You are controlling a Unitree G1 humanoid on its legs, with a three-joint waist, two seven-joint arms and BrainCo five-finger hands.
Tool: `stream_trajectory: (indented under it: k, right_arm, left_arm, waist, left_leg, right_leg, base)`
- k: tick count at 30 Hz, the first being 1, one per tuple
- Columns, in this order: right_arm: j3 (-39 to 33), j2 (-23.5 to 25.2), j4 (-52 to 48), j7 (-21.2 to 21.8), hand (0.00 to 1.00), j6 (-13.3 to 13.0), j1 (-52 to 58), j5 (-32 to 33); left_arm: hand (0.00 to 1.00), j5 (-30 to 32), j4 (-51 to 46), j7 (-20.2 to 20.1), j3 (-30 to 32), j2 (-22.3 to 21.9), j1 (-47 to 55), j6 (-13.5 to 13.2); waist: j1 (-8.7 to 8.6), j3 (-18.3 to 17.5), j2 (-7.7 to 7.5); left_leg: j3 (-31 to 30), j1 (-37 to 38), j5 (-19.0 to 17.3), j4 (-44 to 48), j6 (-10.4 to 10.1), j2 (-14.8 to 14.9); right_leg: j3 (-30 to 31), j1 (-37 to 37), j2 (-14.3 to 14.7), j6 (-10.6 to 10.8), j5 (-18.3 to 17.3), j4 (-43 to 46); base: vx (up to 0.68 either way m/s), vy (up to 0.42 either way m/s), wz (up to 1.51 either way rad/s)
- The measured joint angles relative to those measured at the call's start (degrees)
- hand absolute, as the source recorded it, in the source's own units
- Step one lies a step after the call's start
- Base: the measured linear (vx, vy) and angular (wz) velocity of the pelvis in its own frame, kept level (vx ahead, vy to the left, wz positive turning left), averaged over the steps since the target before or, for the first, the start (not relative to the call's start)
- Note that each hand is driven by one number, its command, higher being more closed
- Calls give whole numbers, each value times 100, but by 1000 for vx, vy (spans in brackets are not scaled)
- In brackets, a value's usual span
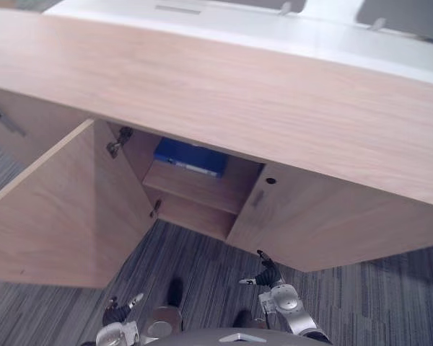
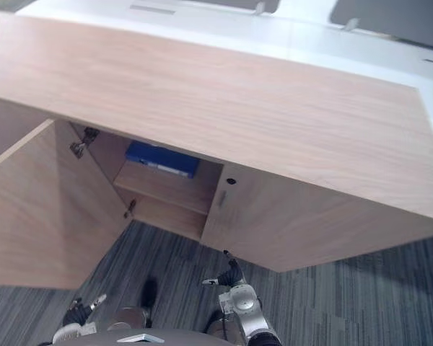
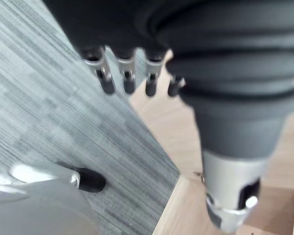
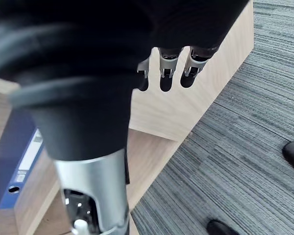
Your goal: Walk over to the cabinet, pick up the folder, carry it to the office cabinet, place the folder inside the office cabinet, then close the office cabinet door
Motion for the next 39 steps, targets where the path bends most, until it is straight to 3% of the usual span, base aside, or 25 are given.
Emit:
stream_trajectory:
  k: [1, 3, 4, 6, 12, 16, 20, 24, 31, 39]
  right_arm:
    - [-119, -13, -61, -4, 0, 35, 2, 1]
    - [-230, 67, -70, -12, 0, 92, 70, 6]
    - [-291, 104, -75, -13, 0, 92, 32, 11]
    - [-425, 112, -78, -34, 0, 89, -97, 28]
    - [-490, 25, 200, -150, 0, 101, -247, 20]
    - [-493, -9, 353, -213, 0, 127, -274, 21]
    - [-495, -43, 352, -213, 0, 134, -281, 22]
    - [-495, -141, 352, -206, 0, 190, -286, 27]
    - [-490, -275, 378, -180, 0, 203, -312, 95]
    - [-494, -275, 585, -126, 0, 207, -259, 103]
  left_arm:
    - [0, 8, -57, -7, 2, -12, 48, 0]
    - [0, 43, -109, -8, -32, 14, 46, -49]
    - [0, 44, -108, -7, -64, 37, 46, -53]
    - [0, 49, -89, -5, -86, 41, 34, -55]
    - [0, 80, -75, 89, 19, 133, 34, -59]
    - [0, 111, -199, 297, 599, 321, 17, -83]
    - [0, 88, -820, 506, 1322, 676, 68, -184]
    - [0, 43, -1146, 522, 1647, 1000, 99, -234]
    - [0, 41, -1213, 345, 1987, 2215, -92, -312]
    - [0, -23, -1199, 300, 2236, 2635, -359, -418]
  waist:
    - [-50, 36, 47]
    - [-96, 1, -60]
    - [-82, 6, -125]
    - [-138, 19, -89]
    - [-165, 105, 33]
    - [-157, 119, 50]
    - [-56, 125, 59]
    - [4, 127, 61]
    - [152, 140, 62]
    - [256, 154, 39]
  left_leg:
    - [428, -57, -38, 226, 51, 32]
    - [503, 107, 50, -28, 92, -54]
    - [516, 358, 303, -506, 32, -125]
    - [460, 707, 687, -1251, -18, -176]
    - [407, 843, 731, -1291, -68, -80]
    - [378, 847, 772, -1293, -113, 23]
    - [406, 915, 738, -1293, -167, 74]
    - [421, 1048, 698, -1293, -161, 39]
    - [408, 1237, 651, -1294, -151, 30]
    - [402, 1255, 567, -1295, -156, 44]
  right_leg:
    - [-17, 13, 11, 90, -101, 253]
    - [12, 109, -44, 79, -133, 270]
    - [-1, 185, -51, 82, -126, 134]
    - [-16, 287, 6, 95, -102, 21]
    - [8, 438, 111, 73, -112, 30]
    - [29, 428, 197, -30, -169, 33]
    - [157, 476, 243, -46, -163, 24]
    - [187, 621, 248, -54, -156, -21]
    - [201, 870, 284, -54, -88, -107]
    - [264, 910, 306, -107, -120, -120]
  base:
    - [167, 57, 50]
    - [89, 42, 50]
    - [49, 9, 27]
    - [20, -32, 14]
    - [-68, -35, 2]
    - [-93, -28, -1]
    - [-55, -10, -3]
    - [-1, -1, -2]
    - [10, -3, 0]
    - [-12, -5, -2]
